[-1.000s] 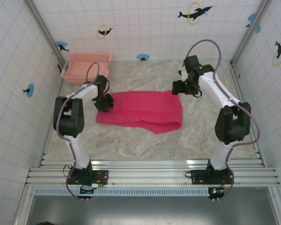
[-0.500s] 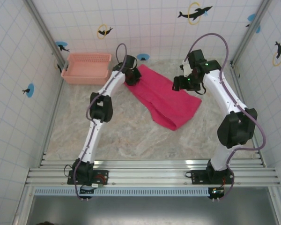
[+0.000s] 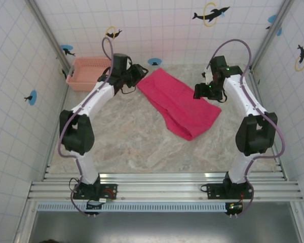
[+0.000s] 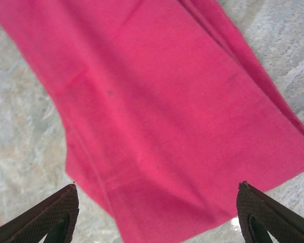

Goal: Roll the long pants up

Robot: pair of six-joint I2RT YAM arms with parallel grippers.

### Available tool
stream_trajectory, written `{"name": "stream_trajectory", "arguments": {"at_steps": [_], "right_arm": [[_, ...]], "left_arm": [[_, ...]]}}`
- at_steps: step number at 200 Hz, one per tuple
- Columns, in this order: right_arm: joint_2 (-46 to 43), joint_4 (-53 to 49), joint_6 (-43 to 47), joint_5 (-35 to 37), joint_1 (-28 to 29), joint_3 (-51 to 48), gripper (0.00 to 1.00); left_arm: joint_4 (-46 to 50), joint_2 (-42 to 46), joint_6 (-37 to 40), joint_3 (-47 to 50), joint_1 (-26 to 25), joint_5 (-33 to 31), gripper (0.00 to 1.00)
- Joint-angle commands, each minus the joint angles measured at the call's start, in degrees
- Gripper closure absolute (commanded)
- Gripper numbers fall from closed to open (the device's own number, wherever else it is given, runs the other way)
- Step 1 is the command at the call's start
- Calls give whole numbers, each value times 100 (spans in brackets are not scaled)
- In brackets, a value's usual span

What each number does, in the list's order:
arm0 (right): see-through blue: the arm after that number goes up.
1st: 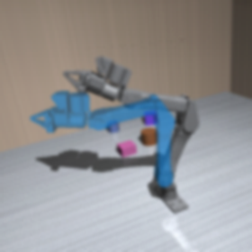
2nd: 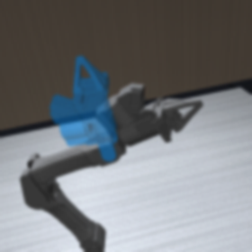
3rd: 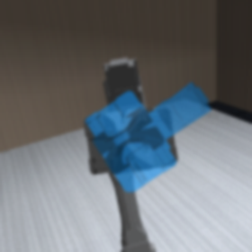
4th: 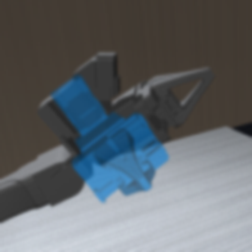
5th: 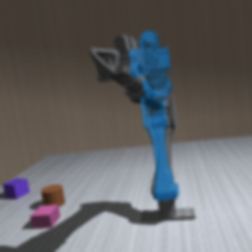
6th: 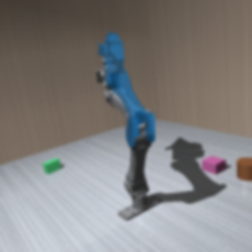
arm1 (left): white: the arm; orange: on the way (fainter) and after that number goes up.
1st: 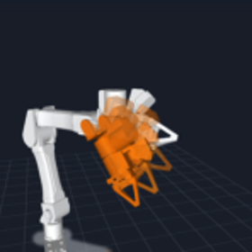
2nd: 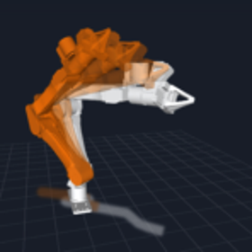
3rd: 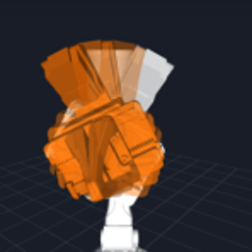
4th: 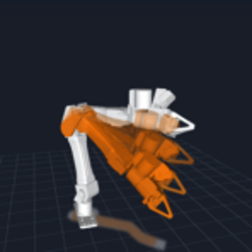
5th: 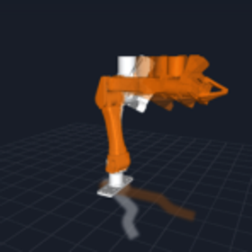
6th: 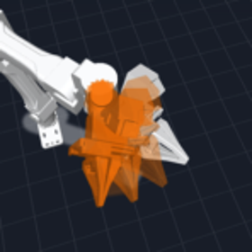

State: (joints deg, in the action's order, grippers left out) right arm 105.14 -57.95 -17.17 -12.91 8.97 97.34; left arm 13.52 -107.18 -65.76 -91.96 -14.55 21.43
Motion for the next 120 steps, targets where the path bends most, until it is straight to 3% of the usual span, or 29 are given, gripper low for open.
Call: {"name": "stream_trajectory", "arguments": {"at_steps": [1, 72, 120], "right_arm": [[374, 167, -85, 57, -161, 94, 17], [1434, 21, 32, 14, -379, 259, 19], [1740, -52, -35, -279, -257, -606, 21]], "left_arm": [[-132, -113, -280, 909, -401, 75, 47], [140, 56, -565, 1225, -1616, -141, 49], [579, 716, -490, 2135, -1780, -324, 49]]}}
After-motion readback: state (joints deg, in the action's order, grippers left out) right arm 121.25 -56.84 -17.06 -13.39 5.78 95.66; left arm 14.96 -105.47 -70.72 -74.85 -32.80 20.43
